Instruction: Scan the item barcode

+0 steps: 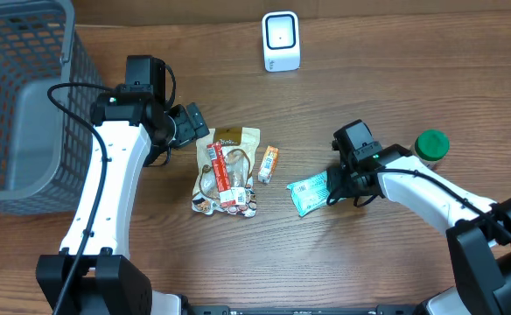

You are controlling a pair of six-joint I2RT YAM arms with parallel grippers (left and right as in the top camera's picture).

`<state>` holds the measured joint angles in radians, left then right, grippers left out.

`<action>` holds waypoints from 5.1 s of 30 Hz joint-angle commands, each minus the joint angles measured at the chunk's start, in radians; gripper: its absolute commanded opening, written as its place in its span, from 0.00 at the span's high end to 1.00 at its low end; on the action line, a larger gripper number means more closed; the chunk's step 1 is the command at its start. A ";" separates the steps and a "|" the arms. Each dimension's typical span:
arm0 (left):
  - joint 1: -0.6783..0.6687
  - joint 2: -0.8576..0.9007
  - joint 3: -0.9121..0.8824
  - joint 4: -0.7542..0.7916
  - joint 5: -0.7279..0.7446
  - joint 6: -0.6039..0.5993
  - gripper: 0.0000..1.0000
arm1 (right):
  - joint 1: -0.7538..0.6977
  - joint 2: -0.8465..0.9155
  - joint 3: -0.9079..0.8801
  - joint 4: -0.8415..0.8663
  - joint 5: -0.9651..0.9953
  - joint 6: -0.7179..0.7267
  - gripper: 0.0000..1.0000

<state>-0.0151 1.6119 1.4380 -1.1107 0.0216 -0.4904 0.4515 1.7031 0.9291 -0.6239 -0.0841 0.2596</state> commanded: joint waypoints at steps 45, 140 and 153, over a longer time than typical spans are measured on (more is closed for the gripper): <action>0.002 -0.017 0.006 0.000 -0.003 0.023 0.00 | -0.149 -0.218 -0.177 0.156 -0.095 -0.079 0.96; -0.597 0.571 -0.003 0.327 0.282 -0.068 0.96 | -0.241 -0.086 -0.141 0.201 -0.352 -0.028 0.45; -0.597 0.571 -0.003 0.326 0.274 -0.068 0.96 | -0.328 -0.085 -0.142 0.195 -0.409 -0.031 0.46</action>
<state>-0.6025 2.1124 1.4475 -0.7887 0.3668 -0.5484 0.1272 1.6115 0.7593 -0.4335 -0.4717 0.2382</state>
